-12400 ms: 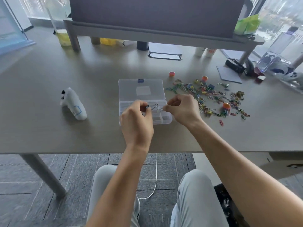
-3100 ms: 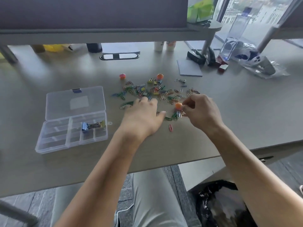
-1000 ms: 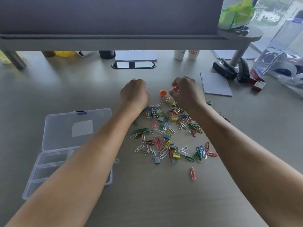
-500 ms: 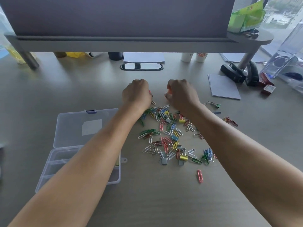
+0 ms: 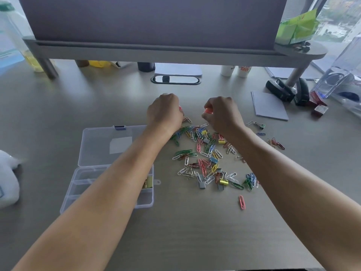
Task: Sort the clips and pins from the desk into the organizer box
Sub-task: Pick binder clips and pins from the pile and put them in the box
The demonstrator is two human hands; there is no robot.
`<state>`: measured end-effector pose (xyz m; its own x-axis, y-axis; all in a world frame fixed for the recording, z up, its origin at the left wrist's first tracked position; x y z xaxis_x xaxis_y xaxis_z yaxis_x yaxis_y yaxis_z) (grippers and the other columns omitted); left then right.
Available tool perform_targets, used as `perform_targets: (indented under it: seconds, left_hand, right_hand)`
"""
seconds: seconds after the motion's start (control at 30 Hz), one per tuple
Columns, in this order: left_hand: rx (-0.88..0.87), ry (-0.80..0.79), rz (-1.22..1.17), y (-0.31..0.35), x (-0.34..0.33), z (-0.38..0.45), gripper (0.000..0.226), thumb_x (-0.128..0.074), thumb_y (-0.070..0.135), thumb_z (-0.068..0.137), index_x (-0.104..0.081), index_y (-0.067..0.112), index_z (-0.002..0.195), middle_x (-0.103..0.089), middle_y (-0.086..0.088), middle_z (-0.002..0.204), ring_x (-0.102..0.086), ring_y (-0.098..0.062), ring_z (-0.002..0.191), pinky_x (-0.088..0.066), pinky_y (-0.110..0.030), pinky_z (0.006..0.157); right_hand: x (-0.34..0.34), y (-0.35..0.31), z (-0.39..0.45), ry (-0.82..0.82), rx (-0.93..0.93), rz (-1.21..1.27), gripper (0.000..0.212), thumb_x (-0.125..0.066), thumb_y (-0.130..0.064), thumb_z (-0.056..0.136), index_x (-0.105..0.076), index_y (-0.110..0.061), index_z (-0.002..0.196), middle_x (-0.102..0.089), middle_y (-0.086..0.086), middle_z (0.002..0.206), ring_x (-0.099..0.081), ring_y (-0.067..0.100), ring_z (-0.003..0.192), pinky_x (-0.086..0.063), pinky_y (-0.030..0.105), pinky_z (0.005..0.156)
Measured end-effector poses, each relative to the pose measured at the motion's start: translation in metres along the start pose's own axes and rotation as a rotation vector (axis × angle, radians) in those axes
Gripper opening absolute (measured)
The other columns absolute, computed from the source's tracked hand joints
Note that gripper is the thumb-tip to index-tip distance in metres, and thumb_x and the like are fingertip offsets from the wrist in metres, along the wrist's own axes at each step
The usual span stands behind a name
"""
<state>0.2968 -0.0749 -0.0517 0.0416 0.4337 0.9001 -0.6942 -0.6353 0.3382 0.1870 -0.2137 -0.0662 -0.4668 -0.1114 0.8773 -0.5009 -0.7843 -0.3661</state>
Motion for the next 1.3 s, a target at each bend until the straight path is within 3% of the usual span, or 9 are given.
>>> perform_targets:
  seconds: [0.17,0.3,0.47,0.7,1.0,1.17,1.3]
  left_hand:
    - [-0.013,0.035,-0.051,-0.005,0.020,-0.026,0.018,-0.061,0.016,0.091,-0.066,0.008,0.105,-0.067,-0.012,0.107,-0.063,-0.036,0.095,-0.053,-0.040,0.078]
    - [0.010,0.046,-0.103,-0.018,0.036,-0.059,0.009,-0.062,0.014,0.088,-0.067,0.011,0.094,-0.069,-0.010,0.096,-0.064,-0.034,0.089,-0.055,-0.040,0.076]
    - [0.041,0.108,-0.144,-0.040,0.061,-0.107,0.010,-0.062,0.015,0.088,-0.070,0.015,0.093,-0.071,-0.007,0.093,-0.063,-0.031,0.091,-0.055,-0.041,0.076]
    - [0.114,0.159,-0.256,-0.089,0.085,-0.169,0.013,-0.061,0.014,0.087,-0.072,0.018,0.092,-0.069,-0.003,0.095,-0.062,-0.027,0.090,-0.052,-0.037,0.074]
    - [0.081,0.087,-0.138,-0.102,0.089,-0.185,0.015,-0.059,0.013,0.088,-0.072,0.018,0.095,-0.066,-0.004,0.101,-0.058,-0.028,0.100,-0.043,-0.034,0.079]
    - [0.075,0.045,-0.082,-0.102,0.081,-0.185,0.021,-0.055,0.014,0.091,-0.072,0.018,0.102,-0.066,-0.006,0.108,-0.056,-0.029,0.105,-0.040,-0.037,0.082]
    - [0.060,0.019,-0.081,-0.105,0.076,-0.187,0.024,-0.058,0.013,0.091,-0.072,0.015,0.111,-0.065,-0.009,0.114,-0.053,-0.031,0.112,-0.045,-0.042,0.091]
  right_hand:
    - [0.013,-0.024,-0.033,-0.005,0.041,0.052,0.026,-0.081,-0.020,0.083,-0.078,-0.011,0.108,-0.078,0.008,0.097,-0.071,0.025,0.088,-0.058,0.033,0.080]
    - [0.020,-0.051,-0.075,-0.033,0.052,0.091,0.023,-0.079,-0.017,0.082,-0.079,-0.013,0.105,-0.079,0.007,0.095,-0.072,0.025,0.089,-0.060,0.038,0.083]
    - [0.017,-0.089,-0.127,-0.068,0.079,0.155,0.015,-0.073,-0.015,0.080,-0.080,-0.015,0.094,-0.076,0.005,0.083,-0.071,0.025,0.077,-0.058,0.035,0.074]
    - [0.020,-0.134,-0.163,-0.039,0.130,0.222,0.017,-0.069,-0.018,0.082,-0.080,-0.017,0.094,-0.075,0.003,0.080,-0.070,0.023,0.077,-0.055,0.029,0.073]
    - [0.003,-0.162,-0.168,-0.106,0.176,0.227,0.023,-0.075,-0.025,0.082,-0.080,-0.019,0.104,-0.078,0.001,0.093,-0.071,0.019,0.090,-0.055,0.032,0.085]
    - [-0.001,-0.171,-0.162,-0.113,0.219,0.225,0.024,-0.076,-0.025,0.084,-0.079,-0.020,0.107,-0.078,-0.001,0.093,-0.070,0.015,0.087,-0.051,0.025,0.080]
    - [-0.011,-0.179,-0.161,-0.147,0.260,0.199,0.024,-0.075,-0.025,0.083,-0.079,-0.020,0.107,-0.078,0.001,0.093,-0.070,0.018,0.087,-0.054,0.029,0.080]
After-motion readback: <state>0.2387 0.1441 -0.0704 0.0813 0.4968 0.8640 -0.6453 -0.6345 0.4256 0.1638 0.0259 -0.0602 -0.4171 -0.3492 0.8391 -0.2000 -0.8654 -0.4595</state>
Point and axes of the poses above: each hand's wrist, its own z-axis towards the middle knuckle, its own x-axis out of the back of the hand, y = z × x, the point moved 10 cm from there along z, towards the middle knuckle
